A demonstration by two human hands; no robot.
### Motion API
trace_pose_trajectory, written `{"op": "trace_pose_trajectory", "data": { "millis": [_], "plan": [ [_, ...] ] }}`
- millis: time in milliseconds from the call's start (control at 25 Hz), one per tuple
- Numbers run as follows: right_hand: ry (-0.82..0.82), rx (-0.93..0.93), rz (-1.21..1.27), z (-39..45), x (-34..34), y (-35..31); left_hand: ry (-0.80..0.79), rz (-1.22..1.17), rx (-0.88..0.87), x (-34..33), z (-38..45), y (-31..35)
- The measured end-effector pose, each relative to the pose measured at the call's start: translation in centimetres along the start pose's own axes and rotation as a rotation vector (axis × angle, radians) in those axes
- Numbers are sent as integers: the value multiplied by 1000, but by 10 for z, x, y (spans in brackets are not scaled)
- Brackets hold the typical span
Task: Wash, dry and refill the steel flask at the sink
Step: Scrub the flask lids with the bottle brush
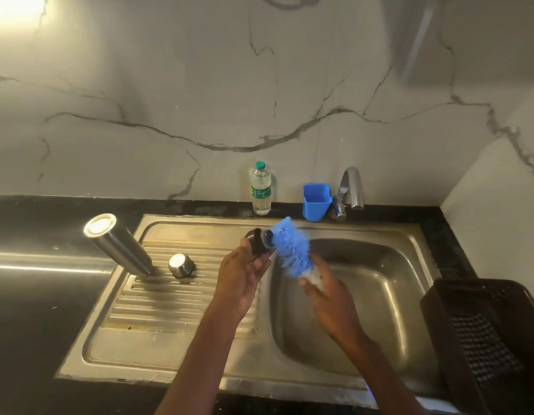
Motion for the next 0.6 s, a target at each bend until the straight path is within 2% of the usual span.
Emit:
{"op": "trace_pose_trajectory", "data": {
  "millis": [120, 200, 280, 360, 440, 600],
  "plan": [
    [51, 46, 13, -4, 7, -15, 3, 20, 60, -9, -5, -2],
    [67, 90, -119, -8, 9, -23, 4, 28, 89, -15, -9, -1],
    [128, 54, -257, -10, 15, -16, -1, 58, 104, -19, -12, 3],
    [227, 51, -273, -11, 23, -14, 9, 96, 123, -20, -13, 4],
    [303, 134, -271, -9, 23, -25, 12, 116, 149, -25, -15, 3],
    [332, 240, -439, -6, 15, -18, 57, 48, 286, -33, -13, 2]
  ]
}}
Point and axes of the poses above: each hand's wrist, its own z-axis towards the middle knuckle, its own x-axis out of the back of the hand, y = z × x, the point moved 6 cm from there along z, towards the middle knuckle, and after that the axes turned 9 degrees about -x, right-handed, at the moved point
